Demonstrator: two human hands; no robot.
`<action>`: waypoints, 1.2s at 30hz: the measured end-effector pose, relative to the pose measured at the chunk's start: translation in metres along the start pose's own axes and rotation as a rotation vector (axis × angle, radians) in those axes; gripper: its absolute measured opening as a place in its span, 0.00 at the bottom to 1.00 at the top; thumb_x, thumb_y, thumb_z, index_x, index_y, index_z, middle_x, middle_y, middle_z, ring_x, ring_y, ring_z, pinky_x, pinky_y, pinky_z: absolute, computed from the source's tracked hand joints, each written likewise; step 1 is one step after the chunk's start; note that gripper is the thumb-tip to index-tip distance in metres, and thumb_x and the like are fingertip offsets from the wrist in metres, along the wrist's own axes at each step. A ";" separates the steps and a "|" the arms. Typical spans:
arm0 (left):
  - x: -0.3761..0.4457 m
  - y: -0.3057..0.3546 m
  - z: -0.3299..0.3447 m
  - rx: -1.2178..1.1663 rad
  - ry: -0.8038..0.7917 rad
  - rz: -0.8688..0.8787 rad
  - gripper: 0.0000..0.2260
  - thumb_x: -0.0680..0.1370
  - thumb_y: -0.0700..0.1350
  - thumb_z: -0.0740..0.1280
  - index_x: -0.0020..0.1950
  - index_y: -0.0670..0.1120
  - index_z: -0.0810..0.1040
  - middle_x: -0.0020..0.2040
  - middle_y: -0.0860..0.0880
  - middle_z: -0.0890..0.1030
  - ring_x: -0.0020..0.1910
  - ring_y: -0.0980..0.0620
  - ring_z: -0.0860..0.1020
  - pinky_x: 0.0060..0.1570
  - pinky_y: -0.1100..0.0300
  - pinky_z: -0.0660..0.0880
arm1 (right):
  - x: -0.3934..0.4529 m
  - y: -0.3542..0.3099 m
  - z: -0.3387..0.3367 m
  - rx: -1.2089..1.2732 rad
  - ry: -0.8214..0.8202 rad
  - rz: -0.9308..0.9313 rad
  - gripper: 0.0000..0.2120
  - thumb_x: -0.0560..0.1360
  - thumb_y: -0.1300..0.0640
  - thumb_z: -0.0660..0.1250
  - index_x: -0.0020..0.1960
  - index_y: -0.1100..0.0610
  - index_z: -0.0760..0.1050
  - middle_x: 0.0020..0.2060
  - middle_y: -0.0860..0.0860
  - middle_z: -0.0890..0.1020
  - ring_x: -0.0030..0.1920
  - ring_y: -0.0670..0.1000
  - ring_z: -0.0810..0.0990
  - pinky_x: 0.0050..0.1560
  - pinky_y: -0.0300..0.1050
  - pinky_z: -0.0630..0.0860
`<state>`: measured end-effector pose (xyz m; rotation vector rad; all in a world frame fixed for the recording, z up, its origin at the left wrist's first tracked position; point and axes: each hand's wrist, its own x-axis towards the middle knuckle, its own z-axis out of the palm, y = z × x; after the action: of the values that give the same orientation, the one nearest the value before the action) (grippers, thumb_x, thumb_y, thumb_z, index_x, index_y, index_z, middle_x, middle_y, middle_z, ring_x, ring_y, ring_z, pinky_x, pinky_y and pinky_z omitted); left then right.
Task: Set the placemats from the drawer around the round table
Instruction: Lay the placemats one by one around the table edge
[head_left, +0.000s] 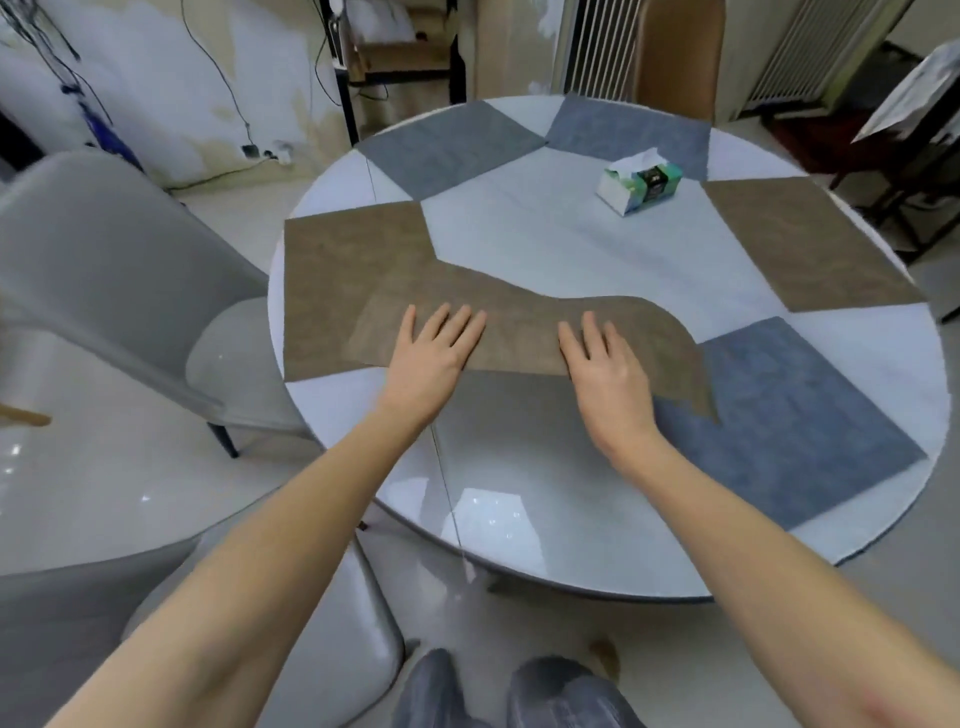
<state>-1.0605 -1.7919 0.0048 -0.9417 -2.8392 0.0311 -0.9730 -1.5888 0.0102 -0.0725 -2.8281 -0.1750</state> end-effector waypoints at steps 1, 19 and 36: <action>-0.013 -0.003 0.017 -0.007 -0.125 -0.008 0.30 0.80 0.33 0.53 0.79 0.48 0.49 0.79 0.48 0.54 0.78 0.45 0.53 0.75 0.44 0.48 | -0.018 -0.014 0.013 0.001 -0.140 0.017 0.36 0.65 0.74 0.68 0.71 0.63 0.66 0.68 0.68 0.69 0.64 0.69 0.72 0.62 0.60 0.73; -0.072 0.016 0.102 -0.080 -0.716 0.083 0.23 0.77 0.28 0.54 0.71 0.41 0.63 0.68 0.40 0.64 0.68 0.38 0.65 0.65 0.36 0.63 | -0.119 -0.042 0.067 0.106 -0.926 0.083 0.39 0.74 0.78 0.48 0.78 0.53 0.41 0.78 0.58 0.46 0.77 0.59 0.50 0.72 0.51 0.59; -0.093 0.032 0.106 -0.108 -0.671 0.163 0.26 0.74 0.27 0.56 0.71 0.42 0.62 0.67 0.41 0.64 0.65 0.40 0.66 0.60 0.39 0.70 | -0.151 -0.037 0.056 0.144 -0.901 0.171 0.45 0.72 0.80 0.56 0.78 0.53 0.40 0.77 0.59 0.45 0.77 0.59 0.48 0.75 0.50 0.54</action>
<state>-0.9838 -1.8188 -0.1150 -1.4064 -3.3726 0.2606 -0.8487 -1.6228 -0.0933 -0.4641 -3.6873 0.1463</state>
